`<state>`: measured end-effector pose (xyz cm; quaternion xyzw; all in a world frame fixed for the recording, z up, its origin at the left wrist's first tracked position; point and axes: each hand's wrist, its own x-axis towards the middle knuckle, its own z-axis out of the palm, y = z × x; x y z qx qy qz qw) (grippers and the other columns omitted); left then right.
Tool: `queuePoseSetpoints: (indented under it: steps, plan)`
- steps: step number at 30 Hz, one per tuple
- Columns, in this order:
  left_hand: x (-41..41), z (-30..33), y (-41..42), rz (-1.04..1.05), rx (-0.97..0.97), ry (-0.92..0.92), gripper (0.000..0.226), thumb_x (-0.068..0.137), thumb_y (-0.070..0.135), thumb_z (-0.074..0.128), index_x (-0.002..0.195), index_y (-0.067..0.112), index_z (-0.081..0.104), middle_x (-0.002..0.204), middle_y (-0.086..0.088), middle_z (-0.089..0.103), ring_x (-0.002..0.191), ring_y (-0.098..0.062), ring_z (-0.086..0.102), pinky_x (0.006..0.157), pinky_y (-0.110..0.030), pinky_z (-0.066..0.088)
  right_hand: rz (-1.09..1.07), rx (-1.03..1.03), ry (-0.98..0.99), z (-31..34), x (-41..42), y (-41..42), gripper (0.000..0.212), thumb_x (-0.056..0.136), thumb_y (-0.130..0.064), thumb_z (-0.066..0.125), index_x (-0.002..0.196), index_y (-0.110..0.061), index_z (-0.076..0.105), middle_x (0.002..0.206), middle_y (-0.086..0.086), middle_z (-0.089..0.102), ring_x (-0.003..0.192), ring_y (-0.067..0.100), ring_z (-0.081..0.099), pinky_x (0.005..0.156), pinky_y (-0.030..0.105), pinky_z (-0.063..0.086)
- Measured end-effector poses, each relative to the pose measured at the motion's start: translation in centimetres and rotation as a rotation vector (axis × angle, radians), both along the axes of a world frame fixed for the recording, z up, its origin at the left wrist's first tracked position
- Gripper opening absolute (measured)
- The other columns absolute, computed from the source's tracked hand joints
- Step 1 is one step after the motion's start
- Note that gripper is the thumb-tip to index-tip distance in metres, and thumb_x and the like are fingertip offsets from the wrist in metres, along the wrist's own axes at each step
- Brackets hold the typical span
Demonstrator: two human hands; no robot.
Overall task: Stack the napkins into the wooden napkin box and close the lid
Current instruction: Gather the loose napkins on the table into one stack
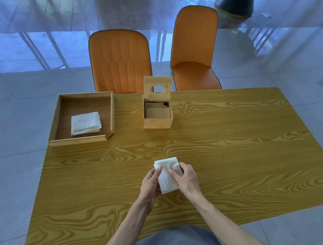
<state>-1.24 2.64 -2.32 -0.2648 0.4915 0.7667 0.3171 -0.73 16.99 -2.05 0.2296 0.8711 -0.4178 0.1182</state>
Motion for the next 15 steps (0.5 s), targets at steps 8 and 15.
queuePoseSetpoints:
  steps: [8, 15]
  plan:
    - [-0.1, 0.7, -1.1, 0.039, 0.069, 0.068, 0.036, 0.090, 0.019, 0.067, 0.124, 0.010, 0.059, 0.111, -0.014, 0.074, 0.095, -0.027, 0.072, 0.080, -0.043, 0.060, -0.181, -0.632, -0.092, 1.1, 0.9, -0.1, 0.051, 0.076, -0.030, 0.084, 0.121, -0.022, 0.060, 0.106, 0.008, 0.073, 0.089, 0.016, 0.072, 0.064, 0.023, 0.055]
    - [-0.1, 1.2, -4.0, -0.067, -0.067, 0.236, 0.037, 0.085, 0.014, 0.074, 0.119, 0.013, 0.061, 0.111, -0.006, 0.075, 0.101, -0.018, 0.071, 0.086, -0.032, 0.055, -0.044, -0.499, 0.053, 2.3, 0.7, 0.8, 0.019, 0.075, -0.022, 0.084, 0.092, -0.017, 0.076, 0.087, 0.001, 0.077, 0.080, 0.014, 0.070, 0.068, 0.022, 0.056]
